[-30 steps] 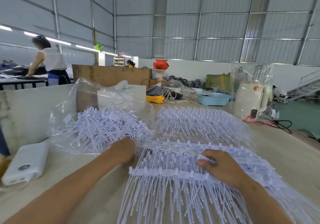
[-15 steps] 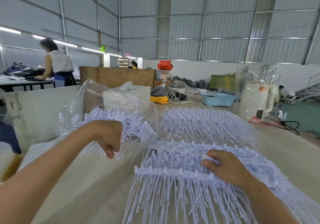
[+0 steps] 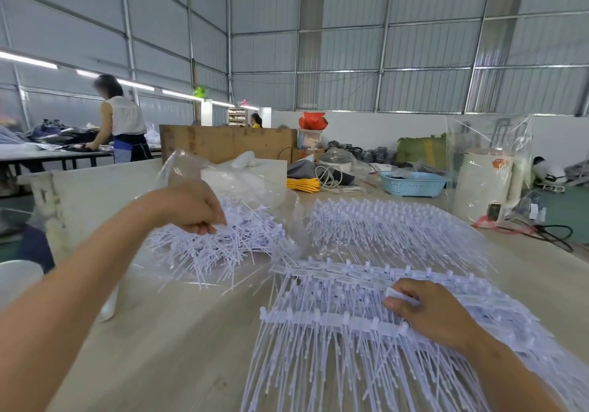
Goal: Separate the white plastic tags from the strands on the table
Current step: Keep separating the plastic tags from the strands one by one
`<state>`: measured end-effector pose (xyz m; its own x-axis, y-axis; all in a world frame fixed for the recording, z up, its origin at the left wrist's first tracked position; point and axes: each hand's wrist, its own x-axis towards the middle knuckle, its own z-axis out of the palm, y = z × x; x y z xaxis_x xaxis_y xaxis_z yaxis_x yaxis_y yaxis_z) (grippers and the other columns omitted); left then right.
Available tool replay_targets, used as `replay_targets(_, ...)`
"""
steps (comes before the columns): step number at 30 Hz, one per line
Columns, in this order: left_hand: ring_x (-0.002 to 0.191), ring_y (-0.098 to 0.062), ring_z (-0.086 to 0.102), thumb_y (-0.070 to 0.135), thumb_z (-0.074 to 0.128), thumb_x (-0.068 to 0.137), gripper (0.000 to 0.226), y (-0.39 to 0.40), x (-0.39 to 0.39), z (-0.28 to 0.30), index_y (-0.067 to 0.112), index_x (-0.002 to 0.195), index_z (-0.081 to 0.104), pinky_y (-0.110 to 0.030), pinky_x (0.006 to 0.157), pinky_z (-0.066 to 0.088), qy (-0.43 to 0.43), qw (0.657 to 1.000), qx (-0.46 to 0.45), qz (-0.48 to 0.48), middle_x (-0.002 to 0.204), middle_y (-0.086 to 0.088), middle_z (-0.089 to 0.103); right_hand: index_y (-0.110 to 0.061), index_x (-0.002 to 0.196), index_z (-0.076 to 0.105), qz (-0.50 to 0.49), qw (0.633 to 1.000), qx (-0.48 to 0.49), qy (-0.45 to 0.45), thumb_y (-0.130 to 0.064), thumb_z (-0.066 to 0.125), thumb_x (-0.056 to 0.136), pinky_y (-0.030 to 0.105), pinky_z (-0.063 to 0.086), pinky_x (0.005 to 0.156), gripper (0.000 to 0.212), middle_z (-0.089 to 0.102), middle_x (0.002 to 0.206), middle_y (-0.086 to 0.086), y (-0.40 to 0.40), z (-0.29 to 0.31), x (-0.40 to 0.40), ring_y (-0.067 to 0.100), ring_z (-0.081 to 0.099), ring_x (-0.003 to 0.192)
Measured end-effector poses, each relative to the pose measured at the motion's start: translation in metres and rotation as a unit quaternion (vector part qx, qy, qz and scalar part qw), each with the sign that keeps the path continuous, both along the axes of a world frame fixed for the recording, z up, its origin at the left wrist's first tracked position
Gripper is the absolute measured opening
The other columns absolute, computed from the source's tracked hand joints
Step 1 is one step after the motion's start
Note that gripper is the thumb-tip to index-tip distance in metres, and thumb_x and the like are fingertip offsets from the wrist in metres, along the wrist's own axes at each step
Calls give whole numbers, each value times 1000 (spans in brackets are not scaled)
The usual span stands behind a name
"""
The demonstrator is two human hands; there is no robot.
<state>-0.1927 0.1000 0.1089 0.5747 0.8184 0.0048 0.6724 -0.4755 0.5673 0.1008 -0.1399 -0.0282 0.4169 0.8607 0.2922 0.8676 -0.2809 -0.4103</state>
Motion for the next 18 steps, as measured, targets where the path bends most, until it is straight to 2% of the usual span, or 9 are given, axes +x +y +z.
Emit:
replay_targets(2,37,-5,54,3,61,89,9,7,30,-17,-1,81,64,-14,39,43,49,998,-27,-2,54,-7,63,-25,63,42,-2,1000,-5,0,-38,57,91,19,31,55,34,43,62,-1,0,0,0,7,43,55)
replay_targets(5,34,-7,53,2,56,92,30,27,72,-41,3,64,48,-15,42,42,104,994,22,26,50,-8,54,-21,68,46,-2,1000,-10,2,-39,57,90,19,32,57,30,50,67,4,-1,1,-1,13,49,61)
replay_targets(6,40,-8,56,2,55,93,36,33,81,-48,6,59,43,-17,47,45,120,991,52,31,48,-6,53,-19,70,49,-3,1000,-8,4,-39,57,90,19,33,58,29,53,70,6,-1,1,-1,15,51,64)
replay_targets(8,64,-12,61,1,55,92,39,41,88,-55,8,57,39,-20,74,51,158,982,98,16,60,-2,59,-20,68,47,-1,1000,-8,9,-39,57,90,20,32,57,30,49,67,4,-1,2,-1,14,48,60)
replay_targets(9,69,-13,62,2,57,90,35,43,87,-57,6,58,42,-20,81,50,184,978,99,0,66,-2,62,-20,67,45,4,1000,-11,10,-39,57,90,21,32,56,32,44,64,2,-1,2,-1,11,44,57)
replay_targets(12,52,-8,61,2,66,82,10,41,73,-56,10,77,67,-13,56,51,225,972,23,-68,53,3,62,-13,73,51,10,1000,-15,16,-37,57,90,19,32,55,30,46,65,0,0,3,1,9,42,56)
replay_targets(13,47,-5,60,1,67,82,13,38,65,-56,13,79,71,-14,53,51,221,972,-10,-82,54,2,62,-11,75,52,8,1000,-16,18,-38,57,90,20,31,55,31,47,67,2,0,3,0,11,43,57)
replay_targets(15,43,-5,58,0,65,82,17,33,49,-56,13,73,69,-15,49,48,245,964,-37,-100,53,1,59,-9,77,52,5,1000,-12,22,-38,56,90,23,30,56,32,48,68,5,0,2,0,14,43,58)
replay_targets(18,38,-11,46,11,62,84,32,32,37,-50,14,53,54,-20,48,41,325,943,50,-52,41,2,49,-8,81,55,2,1000,-10,21,-37,56,91,25,31,57,31,55,74,13,0,2,-1,20,49,64)
